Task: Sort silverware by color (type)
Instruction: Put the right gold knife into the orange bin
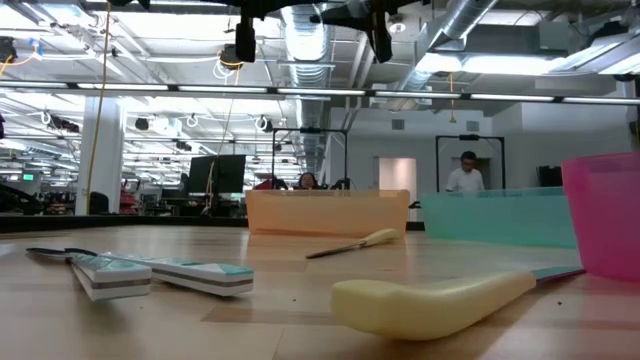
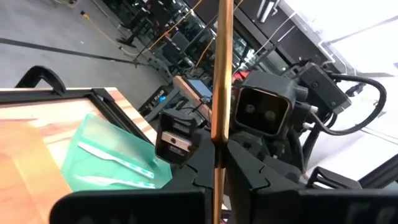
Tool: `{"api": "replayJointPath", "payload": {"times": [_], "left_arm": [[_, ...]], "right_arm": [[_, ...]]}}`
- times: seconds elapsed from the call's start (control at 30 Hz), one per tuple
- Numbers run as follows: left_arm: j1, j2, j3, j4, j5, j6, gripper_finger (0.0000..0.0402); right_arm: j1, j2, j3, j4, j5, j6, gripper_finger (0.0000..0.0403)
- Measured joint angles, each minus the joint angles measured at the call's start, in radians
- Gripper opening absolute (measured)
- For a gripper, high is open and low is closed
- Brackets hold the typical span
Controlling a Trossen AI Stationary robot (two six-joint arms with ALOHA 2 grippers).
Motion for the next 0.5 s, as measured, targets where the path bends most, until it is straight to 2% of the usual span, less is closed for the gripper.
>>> {"api": "replayJointPath", "payload": {"times": [0.1, 0.17, 0.37, 0.5], "left_arm": [[0.001, 0.000, 0.000, -0.002, -0.005, 0.001, 0.0000], [0.000, -0.001, 0.000, -0.003, -0.008, 0.007, 0.0000], [0.000, -0.001, 0.000, -0.011, 0.008, 0.025, 0.0008], [0.000, -0.002, 0.000, -0.037, -0.016, 0.016, 0.0050]], "right_arm": [[-0.001, 0.000, 0.000, 0.001, -0.001, -0.015, 0.0046], [-0.005, -0.001, 0.000, 0.000, -0.013, -0.016, 0.0018], [-0.006, -0.002, 0.000, -0.003, -0.017, 0.020, 0.0013], [-0.022, -0.008, -0.001, -0.012, -0.011, 0.041, 0.0008]]}}
